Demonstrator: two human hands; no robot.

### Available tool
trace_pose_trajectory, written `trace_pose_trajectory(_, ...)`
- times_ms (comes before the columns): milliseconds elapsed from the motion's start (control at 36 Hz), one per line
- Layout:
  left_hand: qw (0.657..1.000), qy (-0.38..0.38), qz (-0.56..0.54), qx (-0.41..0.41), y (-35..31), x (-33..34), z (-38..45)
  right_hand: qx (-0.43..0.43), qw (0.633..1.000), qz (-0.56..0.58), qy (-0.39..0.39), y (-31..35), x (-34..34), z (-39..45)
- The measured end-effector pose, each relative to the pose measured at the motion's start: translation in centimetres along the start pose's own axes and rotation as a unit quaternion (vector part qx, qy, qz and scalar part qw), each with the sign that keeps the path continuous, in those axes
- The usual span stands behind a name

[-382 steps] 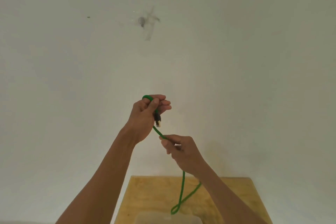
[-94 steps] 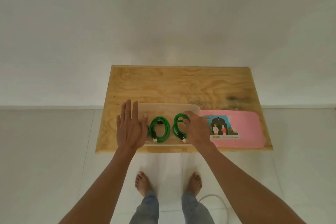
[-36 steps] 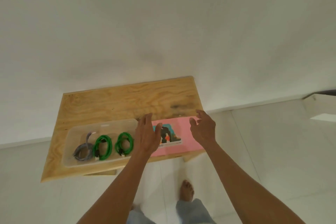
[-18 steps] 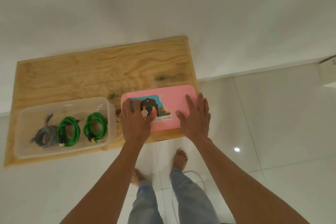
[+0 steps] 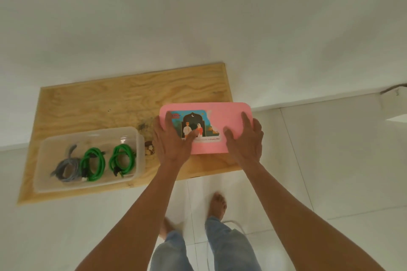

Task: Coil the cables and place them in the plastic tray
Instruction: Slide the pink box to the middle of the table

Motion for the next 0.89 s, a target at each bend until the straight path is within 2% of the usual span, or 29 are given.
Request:
trace_pose_trajectory(250, 0.997, -0.079, 0.003, -0.023, 1.5, -11.2, 2.2, -0.096, 0.995, 0.023, -0.01, 10.7, 0.1, -2.5)
trace_pose_trajectory(528, 0.992, -0.092, 0.015, -0.082, 14.4, -20.2, 3.6, -0.15, 0.987, 0.004, 0.06, 20.3, 9.5, -9.9)
trace_pose_trajectory(694, 0.992, -0.059, 0.013, -0.111, 22.7, -21.1, 3.4, -0.134, 0.986, -0.022, 0.092, 20.9, 16.3, -14.6)
trace_pose_trajectory(889, 0.994, 0.029, 0.02, -0.101, 28.3, -18.5, 3.1, -0.072, 0.993, -0.048, 0.085, 18.3, 20.9, -17.9)
Point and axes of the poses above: each hand's wrist, its own z-axis towards the middle knuckle, its own x-axis out of the palm, y = z × x, the point moved 4 cm from there along z, towards the middle knuckle, and after that the axes turned 12 degrees about z, right-handed, at the moved point
